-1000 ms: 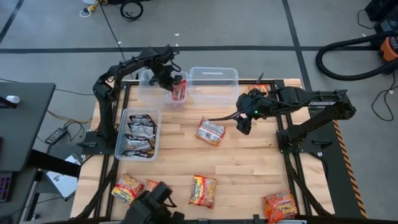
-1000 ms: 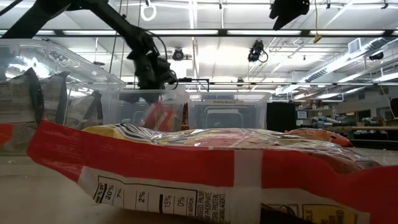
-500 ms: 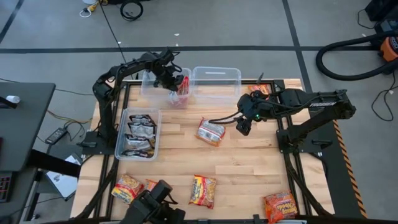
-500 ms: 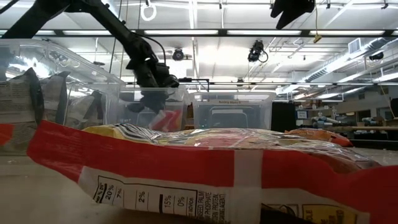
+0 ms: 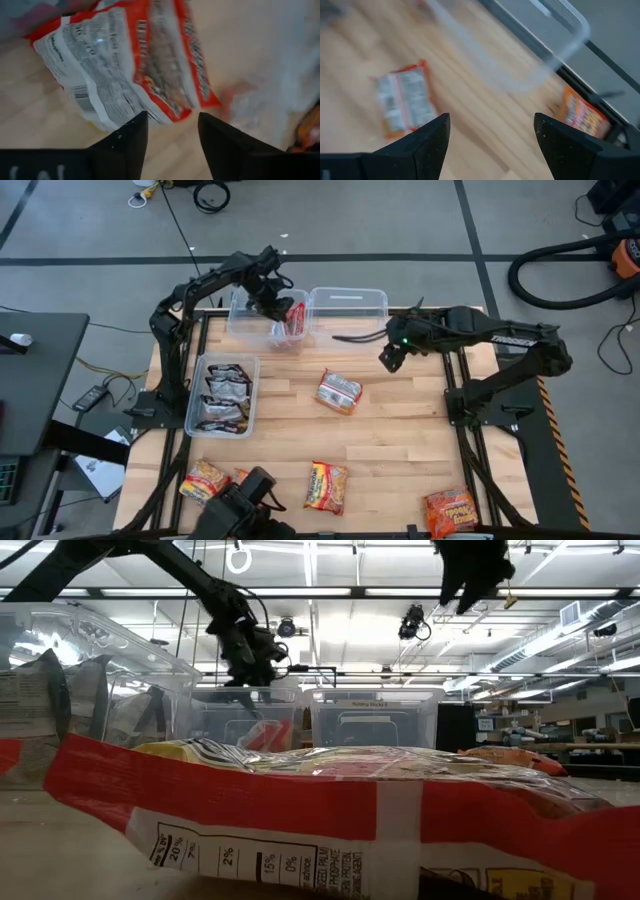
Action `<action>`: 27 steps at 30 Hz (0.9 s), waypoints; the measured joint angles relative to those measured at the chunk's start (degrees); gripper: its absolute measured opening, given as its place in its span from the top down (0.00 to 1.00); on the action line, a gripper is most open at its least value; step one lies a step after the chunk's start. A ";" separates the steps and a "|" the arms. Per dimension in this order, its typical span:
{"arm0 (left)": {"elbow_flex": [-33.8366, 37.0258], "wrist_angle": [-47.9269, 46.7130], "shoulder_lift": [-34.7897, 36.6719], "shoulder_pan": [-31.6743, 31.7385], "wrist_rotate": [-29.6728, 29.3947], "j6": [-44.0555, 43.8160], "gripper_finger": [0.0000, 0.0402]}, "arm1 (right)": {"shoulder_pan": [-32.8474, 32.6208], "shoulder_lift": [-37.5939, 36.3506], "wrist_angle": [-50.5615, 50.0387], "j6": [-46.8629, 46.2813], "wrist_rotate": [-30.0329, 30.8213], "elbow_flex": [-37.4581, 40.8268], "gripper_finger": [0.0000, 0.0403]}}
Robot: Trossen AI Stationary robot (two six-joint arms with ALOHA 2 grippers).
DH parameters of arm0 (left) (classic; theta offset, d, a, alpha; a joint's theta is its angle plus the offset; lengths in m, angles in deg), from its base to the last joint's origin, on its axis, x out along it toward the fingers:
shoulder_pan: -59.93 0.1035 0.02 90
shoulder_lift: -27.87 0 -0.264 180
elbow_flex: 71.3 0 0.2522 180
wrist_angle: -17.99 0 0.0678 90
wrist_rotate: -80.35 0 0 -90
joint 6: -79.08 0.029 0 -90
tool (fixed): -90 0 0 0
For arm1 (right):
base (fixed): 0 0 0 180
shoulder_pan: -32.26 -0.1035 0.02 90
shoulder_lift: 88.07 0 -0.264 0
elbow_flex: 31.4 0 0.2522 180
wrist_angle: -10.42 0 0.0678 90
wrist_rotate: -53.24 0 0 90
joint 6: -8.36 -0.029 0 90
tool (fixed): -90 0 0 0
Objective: Sort Maruchan noodles
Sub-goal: Put the right red noodle pack into the top left transparent bin
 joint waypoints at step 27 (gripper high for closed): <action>-3.80 -1.60 28.64 -3.77 1.31 19.96 0.49 | -10.72 0.26 16.86 18.19 -9.15 16.40 0.30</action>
